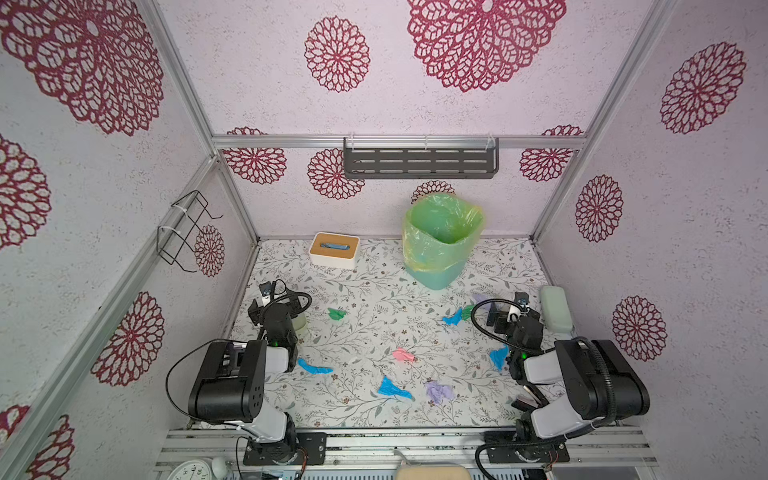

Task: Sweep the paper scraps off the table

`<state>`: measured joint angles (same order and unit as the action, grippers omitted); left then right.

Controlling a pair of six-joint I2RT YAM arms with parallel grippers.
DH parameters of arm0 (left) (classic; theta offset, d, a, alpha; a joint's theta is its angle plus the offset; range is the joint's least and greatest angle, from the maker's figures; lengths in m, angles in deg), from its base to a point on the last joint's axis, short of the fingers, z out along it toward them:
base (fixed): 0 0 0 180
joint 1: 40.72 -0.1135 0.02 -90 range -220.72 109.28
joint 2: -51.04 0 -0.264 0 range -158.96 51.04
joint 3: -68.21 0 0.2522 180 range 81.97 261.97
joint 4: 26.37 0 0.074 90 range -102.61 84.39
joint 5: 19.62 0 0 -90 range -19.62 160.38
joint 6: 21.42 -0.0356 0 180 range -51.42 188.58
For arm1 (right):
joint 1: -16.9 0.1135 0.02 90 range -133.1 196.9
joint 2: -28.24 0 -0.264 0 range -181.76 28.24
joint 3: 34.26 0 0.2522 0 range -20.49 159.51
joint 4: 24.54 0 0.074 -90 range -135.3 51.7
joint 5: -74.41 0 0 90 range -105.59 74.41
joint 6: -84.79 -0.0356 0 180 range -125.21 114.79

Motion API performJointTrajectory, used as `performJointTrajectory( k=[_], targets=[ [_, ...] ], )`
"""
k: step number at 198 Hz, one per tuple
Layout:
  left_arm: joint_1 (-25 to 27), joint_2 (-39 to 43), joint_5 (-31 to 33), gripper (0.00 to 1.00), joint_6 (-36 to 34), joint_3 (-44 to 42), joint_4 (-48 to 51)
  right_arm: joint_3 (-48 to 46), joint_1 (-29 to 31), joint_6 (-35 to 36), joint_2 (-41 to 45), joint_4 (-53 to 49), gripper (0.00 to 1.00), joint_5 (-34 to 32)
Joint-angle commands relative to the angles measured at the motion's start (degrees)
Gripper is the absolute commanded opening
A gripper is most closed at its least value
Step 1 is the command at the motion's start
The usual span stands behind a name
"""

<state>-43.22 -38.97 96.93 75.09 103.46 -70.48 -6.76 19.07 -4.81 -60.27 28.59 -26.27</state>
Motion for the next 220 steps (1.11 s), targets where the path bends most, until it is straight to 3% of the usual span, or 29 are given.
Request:
performJointTrajectory(
  k=[1, 220],
  targets=[
    [0.2, -0.4, 0.6, 0.97, 0.1, 0.4, 0.0, 1.0, -0.3, -0.9, 0.6, 1.6, 0.99, 0.1],
    [0.1, -0.3, 0.4, 0.97, 0.2, 0.5, 0.4, 1.2, -0.8, -1.1, 0.5, 1.2, 0.99, 0.7]
  ],
)
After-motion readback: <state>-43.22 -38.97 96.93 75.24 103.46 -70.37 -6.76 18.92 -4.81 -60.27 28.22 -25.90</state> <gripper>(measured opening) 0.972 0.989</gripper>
